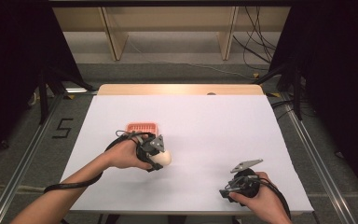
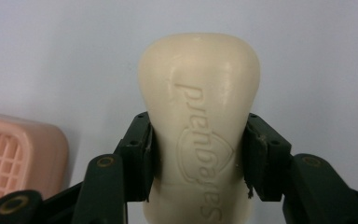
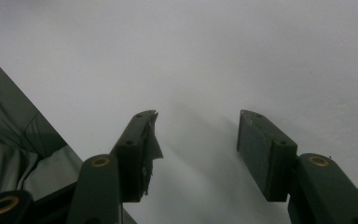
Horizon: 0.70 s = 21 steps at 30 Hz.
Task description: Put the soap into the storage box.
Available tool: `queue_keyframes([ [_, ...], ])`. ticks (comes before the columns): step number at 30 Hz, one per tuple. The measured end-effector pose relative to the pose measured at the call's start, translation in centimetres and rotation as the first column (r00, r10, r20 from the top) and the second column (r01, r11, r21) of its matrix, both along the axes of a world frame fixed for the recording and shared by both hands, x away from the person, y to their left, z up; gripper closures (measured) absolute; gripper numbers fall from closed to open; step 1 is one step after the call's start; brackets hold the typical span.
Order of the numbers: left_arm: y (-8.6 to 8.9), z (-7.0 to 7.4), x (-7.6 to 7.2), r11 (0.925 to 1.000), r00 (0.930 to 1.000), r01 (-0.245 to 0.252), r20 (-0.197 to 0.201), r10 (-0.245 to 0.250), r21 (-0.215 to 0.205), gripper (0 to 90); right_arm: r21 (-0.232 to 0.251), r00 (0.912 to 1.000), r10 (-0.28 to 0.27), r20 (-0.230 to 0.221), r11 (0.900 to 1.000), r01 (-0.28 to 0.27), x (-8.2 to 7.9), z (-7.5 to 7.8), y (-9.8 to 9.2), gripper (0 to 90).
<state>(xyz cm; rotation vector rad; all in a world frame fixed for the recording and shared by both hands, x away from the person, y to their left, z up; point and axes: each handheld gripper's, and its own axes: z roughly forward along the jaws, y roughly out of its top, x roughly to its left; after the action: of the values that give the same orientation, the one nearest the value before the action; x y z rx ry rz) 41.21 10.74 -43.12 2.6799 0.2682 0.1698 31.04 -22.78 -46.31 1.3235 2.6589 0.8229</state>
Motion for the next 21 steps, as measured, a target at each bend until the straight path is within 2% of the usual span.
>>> queue_keyframes([
  [2,0.2,0.2,0.2,0.9999,1.0000,0.003,0.007,-0.003,0.011,49.5,-0.002,1.0000,-0.006,-0.001,1.000,0.006,0.0,0.0,0.1,47.4],
  [3,0.3,0.2,0.2,1.0000,1.0000,-0.005,0.007,0.005,0.003,49.5,-0.003,1.0000,-0.007,-0.004,1.000,0.007,0.0,0.0,0.1,47.3],
  [4,0.5,0.3,0.4,0.9998,0.9999,0.003,0.016,-0.003,0.019,49.5,-0.004,1.0000,-0.006,-0.005,1.000,0.006,0.0,0.0,0.1,47.3],
  [6,0.7,0.4,0.6,0.9996,0.9999,-0.001,0.014,0.001,0.027,49.4,-0.003,1.0000,-0.005,-0.004,1.000,0.005,0.1,0.0,0.1,47.3],
  [8,0.9,0.4,0.8,0.9996,0.9999,-0.003,0.015,0.003,0.027,49.5,-0.004,0.9996,-0.019,-0.019,1.000,0.019,0.0,0.1,0.2,47.2],
  [9,0.9,0.4,0.8,0.9996,0.9999,-0.003,0.015,0.003,0.027,49.5,-0.004,0.9996,-0.019,-0.019,1.000,0.019,0.0,0.1,0.2,47.2],
  [10,0.9,0.5,0.8,0.9996,0.9998,-0.007,0.019,0.007,0.026,49.5,-0.001,1.0000,0.003,0.000,1.000,-0.003,0.1,0.0,0.1,47.1],
  [12,1.1,0.5,1.0,0.9995,0.9997,-0.009,0.021,0.008,0.032,49.5,-0.001,0.9999,-0.002,-0.013,1.000,0.002,0.0,0.0,0.1,47.1],
  [21,1.6,0.9,1.5,0.9990,0.9992,-0.015,0.036,0.014,0.042,49.5,0.000,0.9999,0.001,-0.011,1.000,-0.001,0.0,0.0,0.1,47.0],
])
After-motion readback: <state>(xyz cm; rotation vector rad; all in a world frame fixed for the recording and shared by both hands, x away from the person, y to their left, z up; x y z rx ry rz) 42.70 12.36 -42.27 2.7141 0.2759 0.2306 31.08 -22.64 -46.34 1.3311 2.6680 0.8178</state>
